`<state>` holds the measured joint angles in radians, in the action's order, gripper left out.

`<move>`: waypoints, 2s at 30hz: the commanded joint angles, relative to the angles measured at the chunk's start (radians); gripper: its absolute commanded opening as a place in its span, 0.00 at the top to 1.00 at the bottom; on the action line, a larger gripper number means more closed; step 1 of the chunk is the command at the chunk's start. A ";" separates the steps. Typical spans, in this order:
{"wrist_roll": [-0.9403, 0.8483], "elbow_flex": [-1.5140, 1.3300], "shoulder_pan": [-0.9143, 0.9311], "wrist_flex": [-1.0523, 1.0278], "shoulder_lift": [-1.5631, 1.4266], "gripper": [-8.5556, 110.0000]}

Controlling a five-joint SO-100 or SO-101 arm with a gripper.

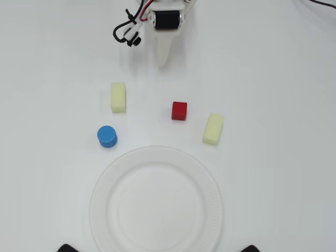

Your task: Grasp a red block and put it in the dish.

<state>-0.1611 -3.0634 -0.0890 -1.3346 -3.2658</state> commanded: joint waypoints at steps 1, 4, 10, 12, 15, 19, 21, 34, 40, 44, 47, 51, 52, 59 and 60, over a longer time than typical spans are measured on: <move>-0.040 -0.095 -0.023 -0.083 -0.186 0.93; -0.040 -0.095 -0.023 -0.083 -0.186 0.93; -0.040 -0.095 -0.025 -0.083 -0.186 0.93; -0.040 -0.095 -0.025 -0.083 -0.186 0.93; -0.040 -0.095 -0.025 -0.083 -0.186 0.93; -0.035 -0.095 -0.025 -0.083 -0.186 0.93; -0.031 -0.095 -0.025 -0.083 -0.186 0.93; -0.029 0.098 -0.054 -0.075 -0.098 0.93; 0.005 0.239 -0.071 0.014 0.146 0.93; 0.015 0.370 -0.072 0.055 0.337 0.93; 0.012 0.483 -0.069 0.072 0.491 0.92; 0.014 0.641 -0.063 0.091 0.706 0.88; 0.015 0.684 -0.063 0.092 0.764 0.87; 0.046 0.977 -0.118 0.094 1.135 0.76; 0.057 1.014 -0.132 0.094 1.181 0.75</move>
<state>-0.1304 -2.1737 -0.1948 -1.2502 -2.1583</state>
